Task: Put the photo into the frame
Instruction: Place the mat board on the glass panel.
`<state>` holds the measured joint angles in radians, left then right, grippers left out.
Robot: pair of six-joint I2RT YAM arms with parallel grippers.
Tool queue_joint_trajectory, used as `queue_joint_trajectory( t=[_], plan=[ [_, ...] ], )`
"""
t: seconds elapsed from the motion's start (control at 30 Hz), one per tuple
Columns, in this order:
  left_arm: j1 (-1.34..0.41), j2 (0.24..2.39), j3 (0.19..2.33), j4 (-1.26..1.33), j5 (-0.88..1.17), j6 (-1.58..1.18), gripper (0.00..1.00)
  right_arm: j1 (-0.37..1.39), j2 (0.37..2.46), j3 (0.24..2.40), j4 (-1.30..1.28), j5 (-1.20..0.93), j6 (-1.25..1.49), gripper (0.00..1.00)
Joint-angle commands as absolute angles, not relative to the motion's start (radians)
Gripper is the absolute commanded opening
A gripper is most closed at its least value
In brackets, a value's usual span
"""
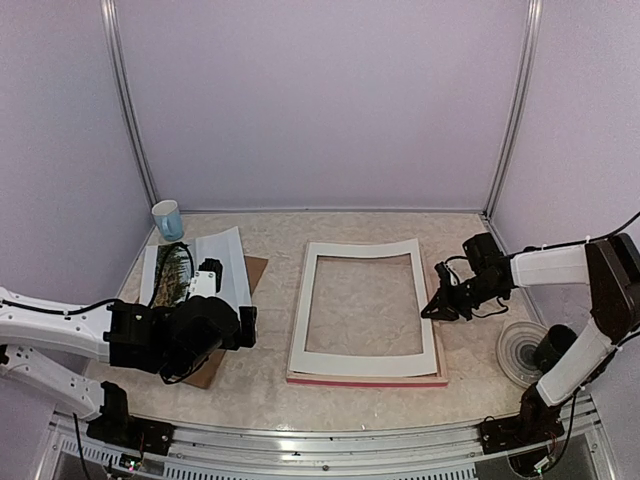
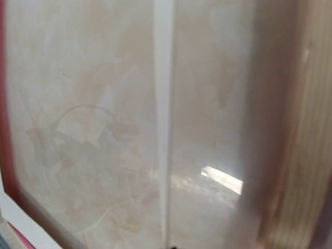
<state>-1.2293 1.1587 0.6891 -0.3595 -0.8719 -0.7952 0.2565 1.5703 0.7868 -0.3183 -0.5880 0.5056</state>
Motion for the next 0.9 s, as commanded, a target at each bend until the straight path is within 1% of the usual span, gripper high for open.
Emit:
queue_joint_trajectory(
  t=[0.0,0.6,0.87],
  plan=[
    [-1.223,1.139,0.68,-0.347,-0.876,-0.778,0.99,0.238,1.536,0.783,-0.363,-0.554,0.479,0.0],
    [-1.22,1.153,0.675,-0.318,-0.852,-0.774,0.99,0.203,1.537,0.828,-0.383,-0.513,0.431,0.0],
    [-1.22,1.161,0.679,-0.315,-0.849,-0.771,0.99,0.202,1.55,0.825,-0.358,-0.584,0.423,0.0]
  ],
)
